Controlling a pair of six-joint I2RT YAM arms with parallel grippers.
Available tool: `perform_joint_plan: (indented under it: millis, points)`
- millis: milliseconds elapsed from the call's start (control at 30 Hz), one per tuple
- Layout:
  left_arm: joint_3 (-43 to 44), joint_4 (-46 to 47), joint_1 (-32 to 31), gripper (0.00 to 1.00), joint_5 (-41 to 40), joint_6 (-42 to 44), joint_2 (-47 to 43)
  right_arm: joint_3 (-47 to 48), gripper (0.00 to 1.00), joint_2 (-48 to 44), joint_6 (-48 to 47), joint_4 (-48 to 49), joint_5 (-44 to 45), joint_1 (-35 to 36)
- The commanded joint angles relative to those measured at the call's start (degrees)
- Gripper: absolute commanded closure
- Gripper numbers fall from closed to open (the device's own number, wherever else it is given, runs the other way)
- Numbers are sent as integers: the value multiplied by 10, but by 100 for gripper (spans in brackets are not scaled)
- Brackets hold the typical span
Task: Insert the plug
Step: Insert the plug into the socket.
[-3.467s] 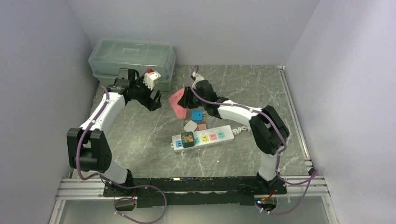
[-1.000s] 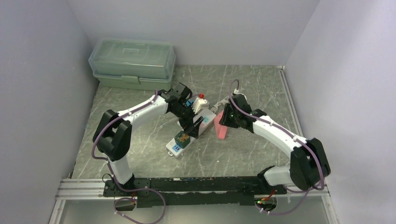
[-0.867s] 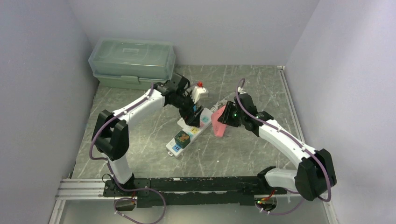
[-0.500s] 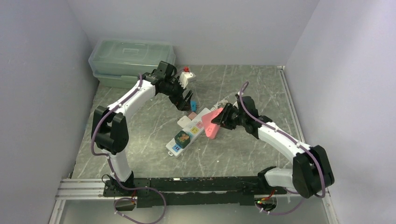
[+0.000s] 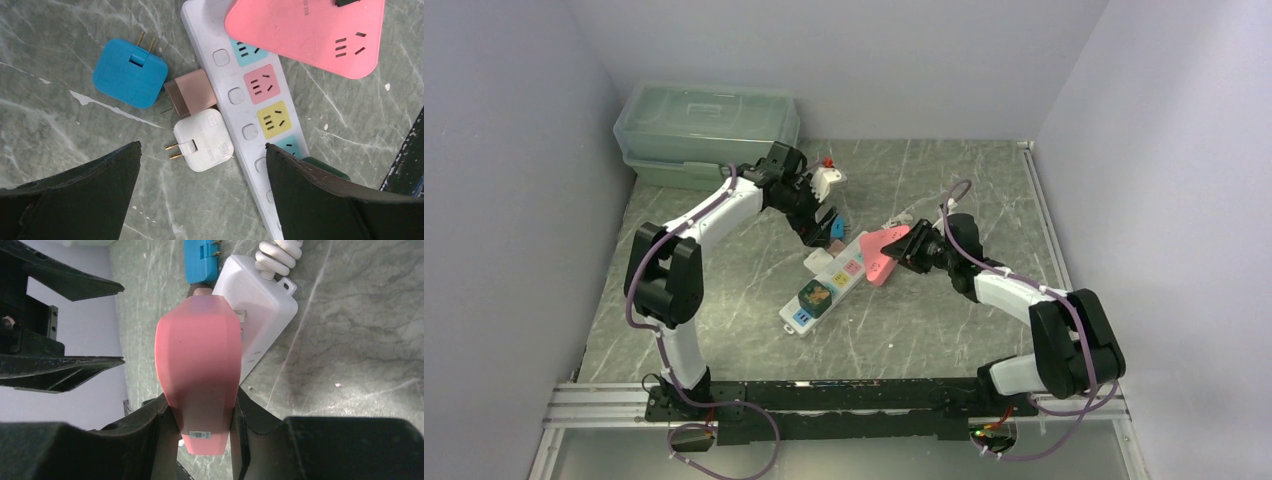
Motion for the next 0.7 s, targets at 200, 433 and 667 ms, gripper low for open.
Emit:
perform_joint_plan:
  millis: [200,433,667]
  points:
    - [0,44,-1,0,10,12,11,-54,100,21,7,218,-10,-11]
    - [-1,49,-1,0,39,25,6,-70,100,-6,7,263,-10,-14]
    - [30,-2,11,0,109,87,-31,-59,100,-16,278,297,-239,-15]
